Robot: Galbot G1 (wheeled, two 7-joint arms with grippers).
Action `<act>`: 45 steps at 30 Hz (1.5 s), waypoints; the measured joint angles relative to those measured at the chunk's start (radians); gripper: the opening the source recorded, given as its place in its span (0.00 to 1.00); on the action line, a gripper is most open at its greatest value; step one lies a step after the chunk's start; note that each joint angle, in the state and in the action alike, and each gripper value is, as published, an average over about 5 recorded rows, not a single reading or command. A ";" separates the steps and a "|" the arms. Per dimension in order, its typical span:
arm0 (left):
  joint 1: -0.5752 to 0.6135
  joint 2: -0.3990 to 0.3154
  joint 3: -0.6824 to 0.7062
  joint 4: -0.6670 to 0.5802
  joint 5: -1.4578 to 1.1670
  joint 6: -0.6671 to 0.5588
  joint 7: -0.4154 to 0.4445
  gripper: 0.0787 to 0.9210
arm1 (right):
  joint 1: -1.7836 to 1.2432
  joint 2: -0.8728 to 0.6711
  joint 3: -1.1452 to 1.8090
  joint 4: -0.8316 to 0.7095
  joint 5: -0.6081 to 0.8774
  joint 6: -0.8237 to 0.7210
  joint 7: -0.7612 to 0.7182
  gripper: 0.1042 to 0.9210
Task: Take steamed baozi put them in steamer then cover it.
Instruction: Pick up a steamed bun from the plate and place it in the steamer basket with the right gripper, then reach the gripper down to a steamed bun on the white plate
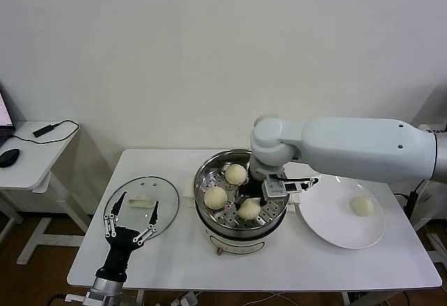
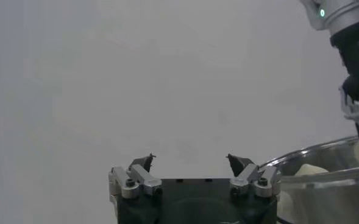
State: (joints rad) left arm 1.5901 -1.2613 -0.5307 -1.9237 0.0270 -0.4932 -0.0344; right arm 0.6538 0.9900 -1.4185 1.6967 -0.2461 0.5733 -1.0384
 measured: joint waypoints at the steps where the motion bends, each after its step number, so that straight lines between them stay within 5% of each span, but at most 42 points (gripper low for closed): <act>1: 0.000 0.000 0.000 0.000 0.000 0.000 0.000 0.88 | -0.004 0.001 0.000 0.001 -0.005 0.006 0.000 0.72; 29: -0.002 0.001 -0.003 0.006 -0.005 -0.003 -0.002 0.88 | -0.031 -0.023 0.050 -0.002 -0.056 0.052 -0.013 0.88; 45: -0.006 0.008 0.011 -0.006 -0.002 0.003 -0.002 0.88 | 0.032 -0.264 0.129 -0.252 0.305 -0.265 -0.142 0.88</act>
State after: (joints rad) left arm 1.5839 -1.2531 -0.5198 -1.9294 0.0254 -0.4906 -0.0360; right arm 0.6858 0.7261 -1.2892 1.4451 0.0586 0.3085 -1.1805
